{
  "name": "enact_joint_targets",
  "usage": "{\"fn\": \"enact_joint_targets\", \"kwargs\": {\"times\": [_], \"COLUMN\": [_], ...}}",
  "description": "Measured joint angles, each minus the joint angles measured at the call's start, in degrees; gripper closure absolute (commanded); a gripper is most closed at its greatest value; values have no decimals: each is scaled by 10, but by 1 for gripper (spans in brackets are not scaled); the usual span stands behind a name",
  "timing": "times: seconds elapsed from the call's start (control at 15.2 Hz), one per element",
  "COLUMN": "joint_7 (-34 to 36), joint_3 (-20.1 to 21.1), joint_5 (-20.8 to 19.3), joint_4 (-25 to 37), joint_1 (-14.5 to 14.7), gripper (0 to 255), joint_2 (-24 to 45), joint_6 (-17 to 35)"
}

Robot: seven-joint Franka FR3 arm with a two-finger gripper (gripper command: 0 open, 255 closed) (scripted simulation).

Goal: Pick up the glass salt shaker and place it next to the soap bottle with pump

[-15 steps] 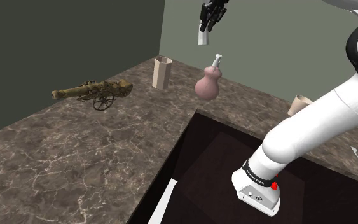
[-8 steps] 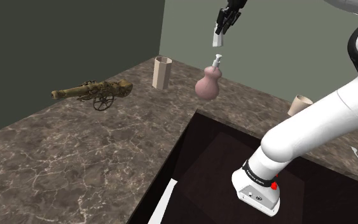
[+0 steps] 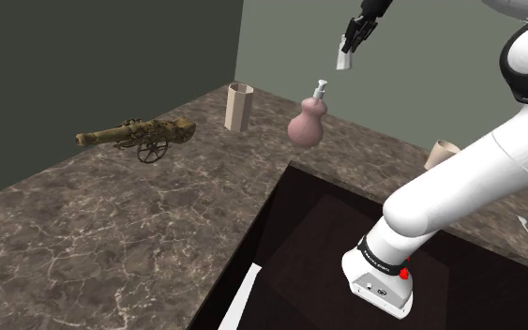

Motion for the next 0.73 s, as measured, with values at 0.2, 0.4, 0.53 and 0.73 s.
{"fn": "enact_joint_targets", "kwargs": {"times": [0.2, 0.4, 0.53, 0.73], "joint_7": [-42, -87, -119, -135], "joint_3": [-29, -61, -82, -92], "joint_5": [6, 16, 27, 29], "joint_4": [23, 47, 70, 57], "joint_1": [-13, -26, -36, -41], "gripper": [255, 255, 255, 255], "joint_2": [15, 41, 63, 65], "joint_6": [-9, -11, -15, -2]}}
